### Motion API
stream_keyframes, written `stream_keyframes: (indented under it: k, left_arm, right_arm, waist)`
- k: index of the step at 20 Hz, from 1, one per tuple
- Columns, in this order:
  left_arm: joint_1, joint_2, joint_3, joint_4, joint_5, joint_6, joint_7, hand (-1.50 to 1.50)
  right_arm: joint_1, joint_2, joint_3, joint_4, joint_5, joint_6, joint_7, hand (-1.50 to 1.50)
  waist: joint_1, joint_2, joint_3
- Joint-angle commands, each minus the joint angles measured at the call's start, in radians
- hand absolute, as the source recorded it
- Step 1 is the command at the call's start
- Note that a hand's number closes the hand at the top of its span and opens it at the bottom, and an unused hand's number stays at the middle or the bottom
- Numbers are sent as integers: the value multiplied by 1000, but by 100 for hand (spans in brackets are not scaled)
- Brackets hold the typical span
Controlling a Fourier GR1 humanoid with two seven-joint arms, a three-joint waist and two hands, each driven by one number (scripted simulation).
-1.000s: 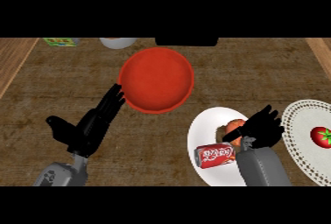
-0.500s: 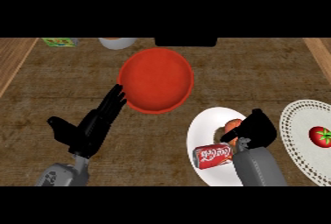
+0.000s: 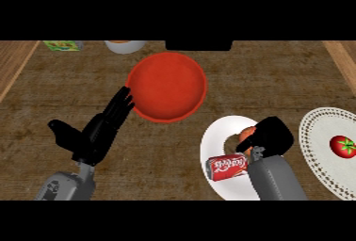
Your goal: Pick the squash from the plate and place it in the bowl
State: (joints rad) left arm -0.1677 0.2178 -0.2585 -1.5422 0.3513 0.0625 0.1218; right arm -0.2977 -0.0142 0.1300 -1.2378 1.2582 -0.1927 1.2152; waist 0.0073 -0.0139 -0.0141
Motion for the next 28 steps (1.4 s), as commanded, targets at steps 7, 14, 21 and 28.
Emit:
stream_keyframes:
  k: [7,14,21,28]
  left_arm:
    - [23,-29,-19,10,-38,-7,-20,0]
    - [-43,-53,-69,20,-21,-54,-1,0]
    - [-30,-35,-7,36,-34,-5,1,0]
    - [-12,-37,1,36,-40,-12,3,0]
  right_arm:
    - [-49,14,192,5,68,105,158,150]
    - [-114,11,648,-25,-76,284,-468,150]
    - [-205,13,912,-353,-284,338,-326,150]
    - [-436,14,955,-625,-320,408,-26,150]
  waist:
    - [4,12,14]
    - [166,32,15]
    - [42,10,14]
    - [15,6,13]
